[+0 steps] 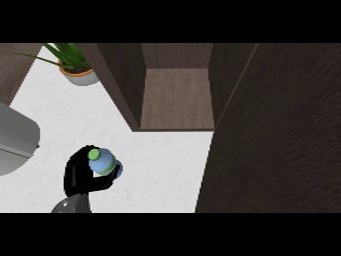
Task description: Pick up the bottled water, place it into the cabinet and close the cabinet
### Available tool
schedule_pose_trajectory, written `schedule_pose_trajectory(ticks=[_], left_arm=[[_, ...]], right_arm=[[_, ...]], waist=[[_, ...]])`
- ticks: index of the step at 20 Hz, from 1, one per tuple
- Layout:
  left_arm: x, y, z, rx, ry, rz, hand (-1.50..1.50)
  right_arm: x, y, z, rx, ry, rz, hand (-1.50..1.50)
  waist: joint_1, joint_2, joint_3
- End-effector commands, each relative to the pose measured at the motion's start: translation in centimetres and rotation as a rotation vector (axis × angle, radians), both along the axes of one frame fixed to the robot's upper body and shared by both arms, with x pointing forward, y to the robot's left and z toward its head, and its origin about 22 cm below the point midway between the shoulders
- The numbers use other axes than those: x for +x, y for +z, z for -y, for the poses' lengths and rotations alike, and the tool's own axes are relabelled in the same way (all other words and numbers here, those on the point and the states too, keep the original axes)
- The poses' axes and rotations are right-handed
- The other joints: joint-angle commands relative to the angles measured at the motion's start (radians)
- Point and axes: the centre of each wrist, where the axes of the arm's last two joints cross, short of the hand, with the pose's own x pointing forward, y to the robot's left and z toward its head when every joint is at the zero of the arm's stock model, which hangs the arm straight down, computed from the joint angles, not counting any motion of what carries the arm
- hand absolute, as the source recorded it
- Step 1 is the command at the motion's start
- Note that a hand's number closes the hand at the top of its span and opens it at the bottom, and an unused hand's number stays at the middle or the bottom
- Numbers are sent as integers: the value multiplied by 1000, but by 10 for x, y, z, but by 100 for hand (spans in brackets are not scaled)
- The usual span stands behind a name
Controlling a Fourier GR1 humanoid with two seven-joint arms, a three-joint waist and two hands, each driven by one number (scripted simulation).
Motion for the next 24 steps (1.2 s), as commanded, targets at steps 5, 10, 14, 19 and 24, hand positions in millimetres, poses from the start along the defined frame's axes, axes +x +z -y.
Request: schedule_pose_trajectory(ticks=[5,10,14,19,24], left_arm=[[-24,13,34,-15,-90,20,150],[-15,54,27,-20,-125,28,150],[-15,82,53,-95,-171,23,150],[-26,96,74,-45,-157,49,150],[-8,137,104,-7,-160,96,150]], right_arm=[[-20,6,11,-7,-14,45,-150],[-17,14,5,21,-26,36,-150],[-22,18,12,16,-18,48,-150],[-19,19,3,14,-9,44,-150],[-23,8,1,8,-21,46,-150]], waist=[[1,1,-2],[4,4,-3],[0,2,-2],[2,6,-4],[-5,4,-3]])
